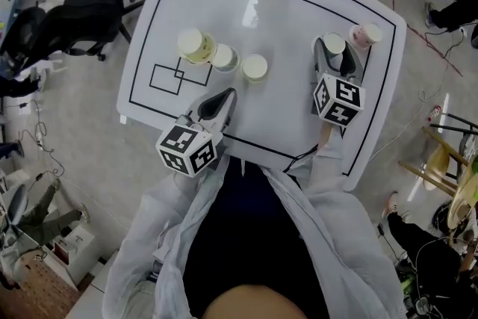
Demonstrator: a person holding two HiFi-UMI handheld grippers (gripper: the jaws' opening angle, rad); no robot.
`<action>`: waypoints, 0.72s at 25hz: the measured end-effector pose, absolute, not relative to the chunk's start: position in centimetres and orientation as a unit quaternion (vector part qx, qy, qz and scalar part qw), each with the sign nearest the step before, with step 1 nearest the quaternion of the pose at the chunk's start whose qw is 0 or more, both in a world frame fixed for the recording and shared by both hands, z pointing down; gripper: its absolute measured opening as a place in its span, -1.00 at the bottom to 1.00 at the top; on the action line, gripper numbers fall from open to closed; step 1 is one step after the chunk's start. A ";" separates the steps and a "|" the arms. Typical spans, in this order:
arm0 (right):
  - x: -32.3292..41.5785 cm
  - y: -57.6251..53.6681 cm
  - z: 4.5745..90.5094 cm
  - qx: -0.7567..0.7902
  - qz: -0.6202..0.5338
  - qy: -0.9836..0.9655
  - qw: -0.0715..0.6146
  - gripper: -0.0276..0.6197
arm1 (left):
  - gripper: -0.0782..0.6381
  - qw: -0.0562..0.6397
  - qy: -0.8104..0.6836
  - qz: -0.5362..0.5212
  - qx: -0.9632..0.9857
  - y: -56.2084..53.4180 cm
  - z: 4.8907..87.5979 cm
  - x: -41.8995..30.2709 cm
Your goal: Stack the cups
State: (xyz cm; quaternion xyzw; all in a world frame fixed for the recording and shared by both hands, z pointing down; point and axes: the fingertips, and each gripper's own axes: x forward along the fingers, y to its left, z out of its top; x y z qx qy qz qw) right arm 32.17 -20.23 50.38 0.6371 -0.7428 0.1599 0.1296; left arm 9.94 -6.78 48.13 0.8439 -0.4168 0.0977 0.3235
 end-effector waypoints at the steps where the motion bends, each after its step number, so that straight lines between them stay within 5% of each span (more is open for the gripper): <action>1: 32.2 -20.2 50.4 0.638 0.159 -0.742 0.130 -0.07 | -0.79 0.324 -0.418 0.095 0.843 -6.8 48.1 9.8; 18: 28.6 -18.5 44.2 0.638 0.153 -0.746 0.115 -0.07 | -0.79 0.307 -0.365 0.095 0.874 -9.0 45.7 5.9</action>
